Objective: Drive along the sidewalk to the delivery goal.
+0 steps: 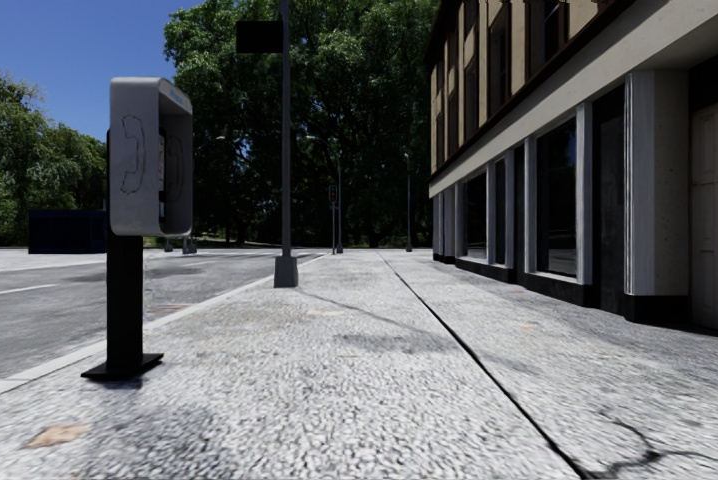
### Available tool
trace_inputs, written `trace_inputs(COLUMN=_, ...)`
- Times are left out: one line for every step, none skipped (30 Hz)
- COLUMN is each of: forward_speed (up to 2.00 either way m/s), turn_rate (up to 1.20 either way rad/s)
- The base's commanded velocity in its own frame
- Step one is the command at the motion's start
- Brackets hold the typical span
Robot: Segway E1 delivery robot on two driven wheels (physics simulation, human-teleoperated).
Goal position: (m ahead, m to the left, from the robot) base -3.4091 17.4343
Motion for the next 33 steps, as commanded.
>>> trace_inputs(forward_speed=2.00, turn_rate=0.00)
trace_inputs(forward_speed=2.00, turn_rate=0.00)
trace_inputs(forward_speed=2.00, turn_rate=0.00)
trace_inputs(forward_speed=2.00, turn_rate=0.00)
trace_inputs(forward_speed=2.00, turn_rate=0.00)
trace_inputs(forward_speed=2.00, turn_rate=0.00)
trace_inputs(forward_speed=2.00, turn_rate=0.00)
trace_inputs(forward_speed=2.00, turn_rate=0.00)
trace_inputs(forward_speed=2.00, turn_rate=0.00)
trace_inputs(forward_speed=2.00, turn_rate=0.00)
trace_inputs(forward_speed=2.00, turn_rate=0.00)
trace_inputs(forward_speed=2.00, turn_rate=0.00)
trace_inputs(forward_speed=2.00, turn_rate=0.00)
trace_inputs(forward_speed=2.00, turn_rate=0.00)
trace_inputs(forward_speed=2.00, turn_rate=0.00)
trace_inputs(forward_speed=2.00, turn_rate=0.00)
trace_inputs(forward_speed=2.00, turn_rate=0.00)
trace_inputs(forward_speed=2.00, turn_rate=0.00)
trace_inputs(forward_speed=2.00, turn_rate=0.00)
trace_inputs(forward_speed=2.00, turn_rate=0.00)
trace_inputs(forward_speed=2.00, turn_rate=0.00)
trace_inputs(forward_speed=2.00, turn_rate=0.00)
trace_inputs(forward_speed=2.00, turn_rate=0.00)
trace_inputs(forward_speed=2.00, turn_rate=0.00)
trace_inputs(forward_speed=2.00, turn_rate=0.00)
trace_inputs(forward_speed=2.00, turn_rate=0.00)
trace_inputs(forward_speed=2.00, turn_rate=0.00)
trace_inputs(forward_speed=2.00, turn_rate=0.00)
trace_inputs(forward_speed=2.00, turn_rate=0.00)
trace_inputs(forward_speed=2.00, turn_rate=0.00)
trace_inputs(forward_speed=2.00, turn_rate=0.00)
trace_inputs(forward_speed=2.00, turn_rate=0.00)
trace_inputs(forward_speed=2.00, turn_rate=0.00)
